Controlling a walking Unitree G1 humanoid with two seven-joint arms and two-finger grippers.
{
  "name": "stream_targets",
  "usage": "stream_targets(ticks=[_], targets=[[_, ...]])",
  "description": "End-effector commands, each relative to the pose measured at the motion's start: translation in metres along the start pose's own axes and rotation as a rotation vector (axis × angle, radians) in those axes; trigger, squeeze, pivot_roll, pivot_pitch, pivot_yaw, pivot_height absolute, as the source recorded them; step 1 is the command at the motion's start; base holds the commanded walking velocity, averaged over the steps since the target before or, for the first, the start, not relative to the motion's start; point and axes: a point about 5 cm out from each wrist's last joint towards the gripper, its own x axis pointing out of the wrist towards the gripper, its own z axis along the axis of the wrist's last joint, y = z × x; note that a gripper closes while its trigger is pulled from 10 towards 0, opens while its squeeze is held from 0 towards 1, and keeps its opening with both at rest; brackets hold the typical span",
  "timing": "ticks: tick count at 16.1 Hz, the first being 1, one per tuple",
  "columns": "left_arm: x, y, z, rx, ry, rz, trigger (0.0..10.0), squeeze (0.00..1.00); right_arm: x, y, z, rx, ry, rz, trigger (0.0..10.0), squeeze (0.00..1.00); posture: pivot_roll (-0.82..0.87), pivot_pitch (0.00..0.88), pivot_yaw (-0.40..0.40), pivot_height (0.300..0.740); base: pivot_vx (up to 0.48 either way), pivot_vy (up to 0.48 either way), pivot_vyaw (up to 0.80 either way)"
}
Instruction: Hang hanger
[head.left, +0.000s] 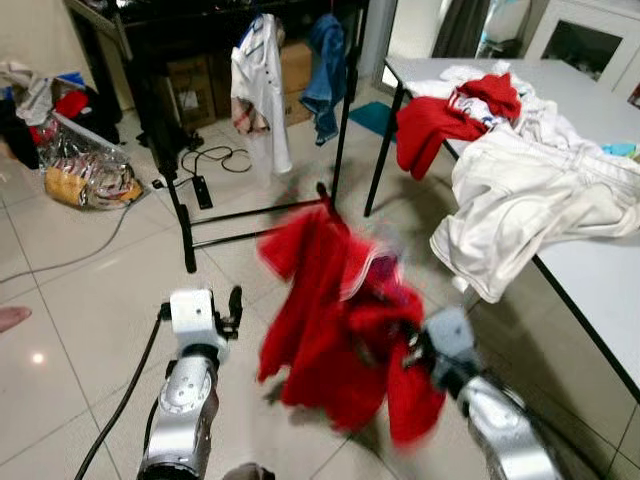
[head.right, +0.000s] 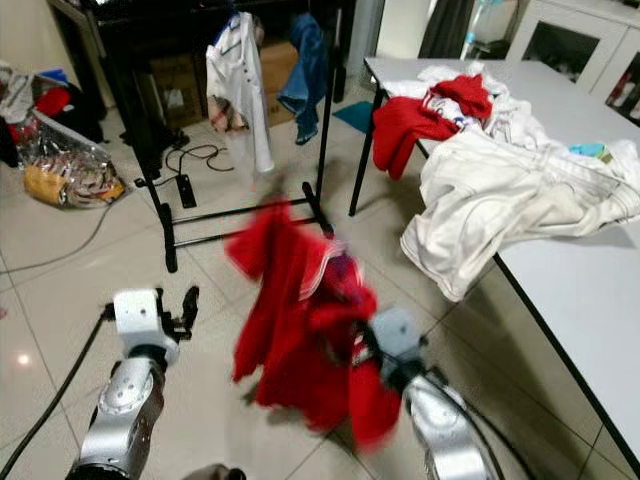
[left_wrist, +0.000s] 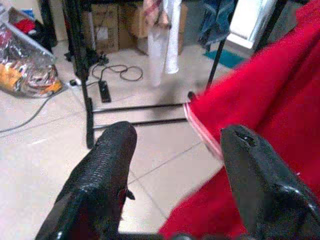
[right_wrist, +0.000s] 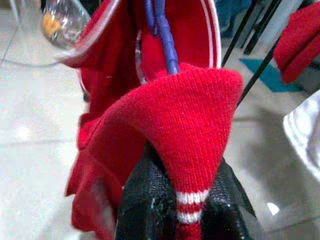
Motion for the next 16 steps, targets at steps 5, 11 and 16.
stream_targets(ticks=[5, 11, 16], targets=[[0.006, -0.002, -0.004, 0.036, -0.017, -0.023, 10.0, 0.0, 0.008, -0.006, 0.005, -0.024, -0.078, -0.021, 10.0, 0.0, -0.02, 0.0, -0.026, 0.74, 0.0, 0.0, 0.0], [0.008, 0.002, -0.025, 0.084, 0.074, -0.013, 10.0, 0.0, 0.014, -0.006, -0.018, -0.013, 0.011, -0.06, 10.0, 0.0, -0.02, 0.0, -0.024, 0.74, 0.0, 0.0, 0.0], [0.003, 0.001, -0.043, 0.126, 0.166, -0.028, 10.0, 0.0, 0.015, -0.006, -0.038, -0.024, 0.124, -0.091, 10.0, 0.0, -0.03, 0.0, -0.031, 0.74, 0.0, 0.0, 0.0]])
